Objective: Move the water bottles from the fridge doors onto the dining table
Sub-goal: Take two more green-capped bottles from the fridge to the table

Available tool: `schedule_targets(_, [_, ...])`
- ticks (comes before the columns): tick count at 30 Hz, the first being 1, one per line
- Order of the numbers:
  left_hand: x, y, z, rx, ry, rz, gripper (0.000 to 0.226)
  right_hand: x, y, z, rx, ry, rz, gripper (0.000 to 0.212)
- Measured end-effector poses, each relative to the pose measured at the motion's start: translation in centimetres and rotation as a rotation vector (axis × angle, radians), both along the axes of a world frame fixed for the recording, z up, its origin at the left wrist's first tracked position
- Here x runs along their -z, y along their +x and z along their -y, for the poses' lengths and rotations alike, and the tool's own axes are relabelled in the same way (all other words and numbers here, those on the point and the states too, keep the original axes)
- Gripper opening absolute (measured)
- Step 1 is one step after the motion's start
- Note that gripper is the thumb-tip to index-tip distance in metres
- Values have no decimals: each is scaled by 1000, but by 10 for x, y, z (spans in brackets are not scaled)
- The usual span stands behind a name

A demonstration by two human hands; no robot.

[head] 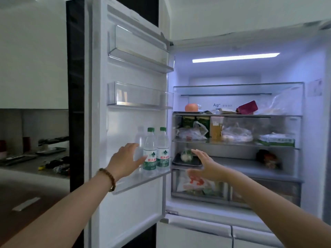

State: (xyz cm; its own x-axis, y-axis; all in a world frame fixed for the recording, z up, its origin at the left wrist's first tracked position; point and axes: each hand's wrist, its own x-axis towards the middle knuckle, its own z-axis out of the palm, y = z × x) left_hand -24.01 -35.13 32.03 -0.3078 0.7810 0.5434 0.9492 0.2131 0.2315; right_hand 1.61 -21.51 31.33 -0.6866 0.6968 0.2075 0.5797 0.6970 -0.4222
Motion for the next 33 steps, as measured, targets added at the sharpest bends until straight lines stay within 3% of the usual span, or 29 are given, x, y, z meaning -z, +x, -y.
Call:
schedule_targets(6, [-9, -23, -78, -111, -27, -137, 72, -19, -50, -63, -70, 164, 37, 93])
schedule_targets(11, [1, -40, -116, -194, -19, -109, 85, -22, -86, -106, -123, 186, -28, 91])
schedule_targets(16, [1, -46, -153, -193, 103, -28, 81, -25, -127, -149, -182, 21, -303, 79])
schedule_targets(19, [1, -41, -175, -127, 279, 236, 71, -25, -153, -175, -252, -85, -504, 69])
schedule_targets(23, [1, -38, -202, -71, 469, 477, 48, -21, -181, -203, -393, -175, -706, 37])
schedule_targets(25, [0, -35, -213, -63, 550, 551, 34, -19, -195, -215, -462, -223, -775, 28])
schedule_targets(29, [-3, -32, -230, -98, 606, 555, 18, -18, -211, -228, -571, -423, -819, 29])
schedule_targets(33, [2, -29, -238, -114, 695, 575, 31, -12, -221, -233, -661, -584, -838, 27])
